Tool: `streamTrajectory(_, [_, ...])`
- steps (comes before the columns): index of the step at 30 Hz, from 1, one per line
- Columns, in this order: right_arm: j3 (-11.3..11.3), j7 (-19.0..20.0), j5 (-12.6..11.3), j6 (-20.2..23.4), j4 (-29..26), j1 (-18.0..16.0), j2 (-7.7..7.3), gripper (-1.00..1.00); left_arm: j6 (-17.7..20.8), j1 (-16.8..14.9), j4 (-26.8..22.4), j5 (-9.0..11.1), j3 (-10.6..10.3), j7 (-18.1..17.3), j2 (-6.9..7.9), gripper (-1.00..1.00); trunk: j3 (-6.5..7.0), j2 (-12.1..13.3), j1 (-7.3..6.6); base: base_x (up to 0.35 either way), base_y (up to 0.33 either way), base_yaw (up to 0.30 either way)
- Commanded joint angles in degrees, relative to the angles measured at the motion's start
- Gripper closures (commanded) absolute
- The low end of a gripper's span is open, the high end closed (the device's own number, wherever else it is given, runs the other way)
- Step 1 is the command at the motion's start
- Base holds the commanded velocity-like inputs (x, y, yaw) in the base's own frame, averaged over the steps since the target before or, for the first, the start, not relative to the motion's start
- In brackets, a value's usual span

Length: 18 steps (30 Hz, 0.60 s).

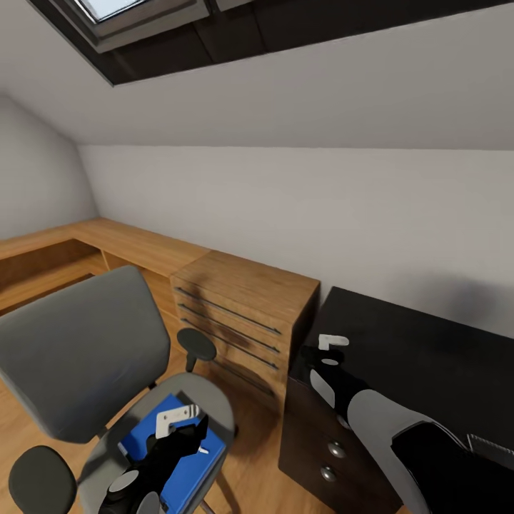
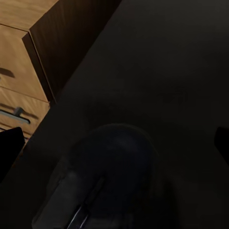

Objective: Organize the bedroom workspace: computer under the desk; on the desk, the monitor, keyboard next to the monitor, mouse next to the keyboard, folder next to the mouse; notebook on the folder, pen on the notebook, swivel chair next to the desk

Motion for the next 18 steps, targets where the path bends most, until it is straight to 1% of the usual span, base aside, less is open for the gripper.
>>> streamTrajectory(1, [0.46,-0.24,-0.60,-0.19,0.03,-0.05,0.00,-1.00,0.13,-0.02,-0.08,0.60,-0.06,0.52,0.01,-1.00,-0.05,-0.03,0.02,0.207,0.067,0.000])
streamTrajectory(6, [0.47,-0.30,-0.60,-0.16,0.05,-0.05,0.00,-1.00,0.29,-0.02,0.03,0.59,-0.04,0.52,0.01,-1.00,-0.05,-0.03,0.02,0.028,0.008,0.000])
streamTrajectory(11, [0.38,-0.25,-0.60,2.17,-0.03,-0.05,0.00,-1.00,0.30,-0.02,0.04,0.59,-0.05,0.52,0.01,-1.00,-0.05,-0.03,0.02,0.001,0.000,0.000])
streamTrajectory(18, [0.38,-0.25,-0.60,2.55,-0.04,-0.05,0.00,-1.00,0.30,-0.03,0.04,0.63,-0.05,0.52,0.01,-1.00,-0.05,-0.03,0.02,0.000,0.000,0.000])
